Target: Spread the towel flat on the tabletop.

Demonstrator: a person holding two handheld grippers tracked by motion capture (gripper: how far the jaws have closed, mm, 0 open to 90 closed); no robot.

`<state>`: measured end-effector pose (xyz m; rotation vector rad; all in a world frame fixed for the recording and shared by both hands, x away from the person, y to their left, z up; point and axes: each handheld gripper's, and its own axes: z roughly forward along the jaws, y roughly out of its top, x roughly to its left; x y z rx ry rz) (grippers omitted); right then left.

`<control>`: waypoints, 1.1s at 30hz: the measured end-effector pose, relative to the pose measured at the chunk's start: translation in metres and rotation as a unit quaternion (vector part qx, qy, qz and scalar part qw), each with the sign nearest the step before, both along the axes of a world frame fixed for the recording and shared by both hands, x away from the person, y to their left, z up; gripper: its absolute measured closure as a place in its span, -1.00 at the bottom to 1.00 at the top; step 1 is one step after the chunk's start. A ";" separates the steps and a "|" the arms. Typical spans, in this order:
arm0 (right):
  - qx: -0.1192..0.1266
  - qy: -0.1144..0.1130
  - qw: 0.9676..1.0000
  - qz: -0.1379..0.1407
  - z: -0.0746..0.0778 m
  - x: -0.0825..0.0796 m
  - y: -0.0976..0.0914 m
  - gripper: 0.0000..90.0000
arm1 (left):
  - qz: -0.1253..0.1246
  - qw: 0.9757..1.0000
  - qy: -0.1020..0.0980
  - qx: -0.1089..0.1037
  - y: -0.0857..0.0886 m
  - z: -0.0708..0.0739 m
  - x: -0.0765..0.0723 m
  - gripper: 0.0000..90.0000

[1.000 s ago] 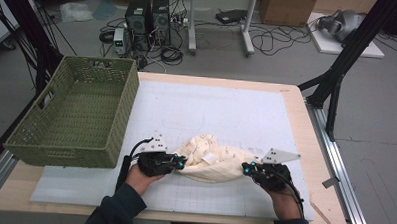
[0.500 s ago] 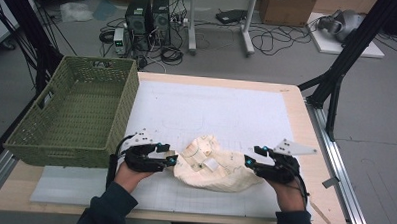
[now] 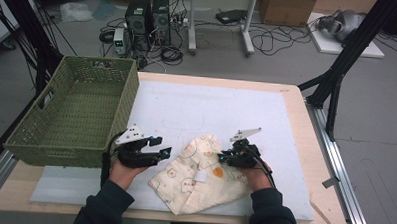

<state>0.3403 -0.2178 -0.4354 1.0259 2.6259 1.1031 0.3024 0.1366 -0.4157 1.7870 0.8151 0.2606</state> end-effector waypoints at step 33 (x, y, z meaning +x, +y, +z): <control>0.008 -0.139 0.976 -0.167 0.019 -0.034 -0.069 0.19 | -0.055 0.984 0.041 0.165 -0.049 -0.030 0.009 0.46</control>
